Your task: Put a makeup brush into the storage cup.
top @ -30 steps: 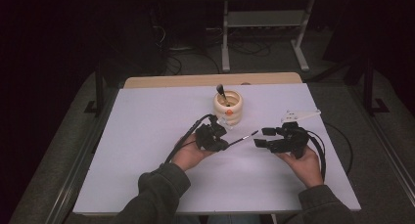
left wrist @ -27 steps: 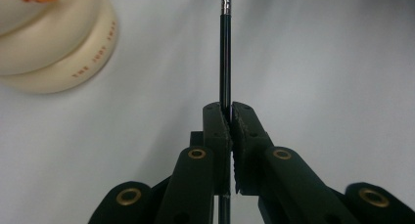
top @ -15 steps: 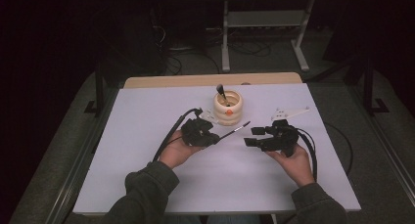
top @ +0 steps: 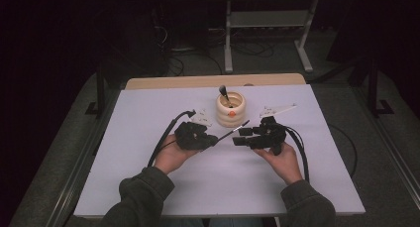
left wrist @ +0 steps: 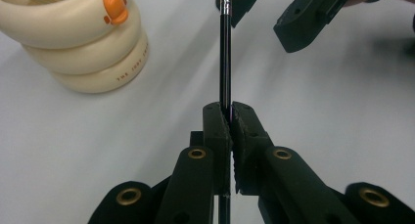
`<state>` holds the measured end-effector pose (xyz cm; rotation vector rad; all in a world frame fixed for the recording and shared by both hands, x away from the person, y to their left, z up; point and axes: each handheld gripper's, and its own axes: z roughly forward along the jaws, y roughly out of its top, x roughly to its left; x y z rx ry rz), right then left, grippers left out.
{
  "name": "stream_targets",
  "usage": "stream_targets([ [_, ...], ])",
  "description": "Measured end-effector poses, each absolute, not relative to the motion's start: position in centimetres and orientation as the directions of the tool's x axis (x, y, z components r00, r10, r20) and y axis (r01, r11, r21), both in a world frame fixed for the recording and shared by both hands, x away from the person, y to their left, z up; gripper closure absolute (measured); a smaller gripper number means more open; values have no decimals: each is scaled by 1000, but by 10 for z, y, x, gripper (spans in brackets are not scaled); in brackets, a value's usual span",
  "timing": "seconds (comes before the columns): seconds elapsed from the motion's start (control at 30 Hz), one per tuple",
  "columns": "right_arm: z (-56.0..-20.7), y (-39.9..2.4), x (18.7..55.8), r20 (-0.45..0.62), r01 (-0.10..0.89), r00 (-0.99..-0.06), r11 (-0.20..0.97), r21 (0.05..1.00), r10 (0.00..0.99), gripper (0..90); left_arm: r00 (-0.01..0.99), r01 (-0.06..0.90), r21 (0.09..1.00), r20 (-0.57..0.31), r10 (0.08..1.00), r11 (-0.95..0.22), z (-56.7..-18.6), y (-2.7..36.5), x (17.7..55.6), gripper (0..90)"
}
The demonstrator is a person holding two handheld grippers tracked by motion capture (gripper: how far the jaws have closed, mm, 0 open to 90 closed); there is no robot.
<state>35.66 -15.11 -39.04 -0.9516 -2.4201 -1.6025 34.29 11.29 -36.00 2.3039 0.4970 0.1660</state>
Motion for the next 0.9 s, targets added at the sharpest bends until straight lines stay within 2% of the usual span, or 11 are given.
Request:
stream_targets([
  [0.07, -390, -148, 357, 398, 538, -804, 257, 802, 442, 441, 916, 300, 712, -30, 399, -635, -360, 114, 343, 860],
  [0.23, -390, -139, 362, 421, 543, -806, 235, 807, 416, 525, 917, 290, 723, -22, 398, -628, -364, 113, 339, 860],
  [0.4, -391, -141, 364, 460, 557, -801, 198, 806, 382, 648, 920, 287, 725, -25, 392, -626, -366, 112, 339, 860],
  [0.53, -391, -142, 365, 486, 561, -805, 172, 810, 340, 799, 922, 283, 730, -28, 386, -623, -368, 111, 338, 860],
  [0.6, -391, -141, 366, 500, 559, -813, 162, 813, 299, 835, 926, 276, 725, -23, 378, -631, -368, 110, 337, 865],
  [0.9, -386, -140, 363, 493, 552, -823, 192, 811, 283, 846, 937, 268, 728, -46, 345, -631, -368, 110, 337, 837],
])
